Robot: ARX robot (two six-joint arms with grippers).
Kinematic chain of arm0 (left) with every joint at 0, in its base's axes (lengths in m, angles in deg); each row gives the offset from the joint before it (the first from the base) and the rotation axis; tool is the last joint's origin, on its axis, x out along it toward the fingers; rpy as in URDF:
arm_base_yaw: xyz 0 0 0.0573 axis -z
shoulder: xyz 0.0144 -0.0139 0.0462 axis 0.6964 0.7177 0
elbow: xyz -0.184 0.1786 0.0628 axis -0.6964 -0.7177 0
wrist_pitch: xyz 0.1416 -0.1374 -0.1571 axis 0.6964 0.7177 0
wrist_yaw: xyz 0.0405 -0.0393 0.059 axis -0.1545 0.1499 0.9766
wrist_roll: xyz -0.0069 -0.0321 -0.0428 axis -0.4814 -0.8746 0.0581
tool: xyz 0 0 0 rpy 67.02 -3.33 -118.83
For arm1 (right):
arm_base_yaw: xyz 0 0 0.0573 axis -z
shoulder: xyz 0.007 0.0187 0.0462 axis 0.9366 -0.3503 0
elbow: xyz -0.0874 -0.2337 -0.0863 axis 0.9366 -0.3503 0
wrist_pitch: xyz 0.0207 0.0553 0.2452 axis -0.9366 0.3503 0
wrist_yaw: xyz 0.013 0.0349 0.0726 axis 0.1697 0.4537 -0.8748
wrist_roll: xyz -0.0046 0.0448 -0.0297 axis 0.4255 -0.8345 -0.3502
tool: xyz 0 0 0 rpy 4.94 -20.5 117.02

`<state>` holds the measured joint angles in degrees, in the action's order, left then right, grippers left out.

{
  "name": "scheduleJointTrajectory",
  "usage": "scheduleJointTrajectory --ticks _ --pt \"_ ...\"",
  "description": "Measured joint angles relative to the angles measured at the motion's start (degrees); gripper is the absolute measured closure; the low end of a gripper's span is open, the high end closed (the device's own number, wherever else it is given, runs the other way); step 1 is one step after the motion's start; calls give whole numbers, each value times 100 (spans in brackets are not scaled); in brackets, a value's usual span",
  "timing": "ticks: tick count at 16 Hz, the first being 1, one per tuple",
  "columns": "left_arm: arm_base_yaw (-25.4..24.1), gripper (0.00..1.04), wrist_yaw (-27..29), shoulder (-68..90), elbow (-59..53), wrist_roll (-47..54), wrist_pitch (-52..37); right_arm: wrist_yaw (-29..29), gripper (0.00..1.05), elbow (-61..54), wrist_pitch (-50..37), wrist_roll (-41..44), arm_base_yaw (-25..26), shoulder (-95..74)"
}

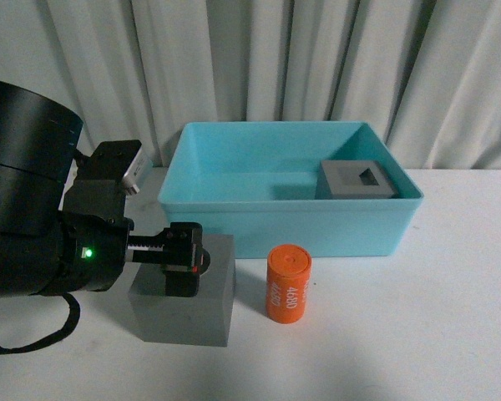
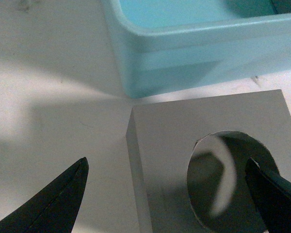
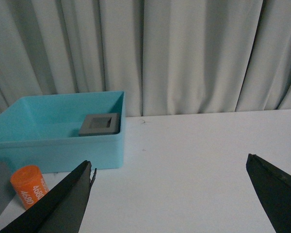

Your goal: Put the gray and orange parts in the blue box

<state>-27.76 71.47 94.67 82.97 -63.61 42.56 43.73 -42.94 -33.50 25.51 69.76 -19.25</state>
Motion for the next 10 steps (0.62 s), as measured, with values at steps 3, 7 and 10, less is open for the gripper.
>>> scheduleJointTrajectory --ticks 3,7,10 --pt "0 18 -15 94 0 2 -39 0 6 0 0 0 0 0" --pt "2 60 -39 98 -20 -11 -136 -2 6 0 0 0 0 0" --pt "-55 82 -4 -291 -238 -68 59 0 6 0 0 0 0 0"
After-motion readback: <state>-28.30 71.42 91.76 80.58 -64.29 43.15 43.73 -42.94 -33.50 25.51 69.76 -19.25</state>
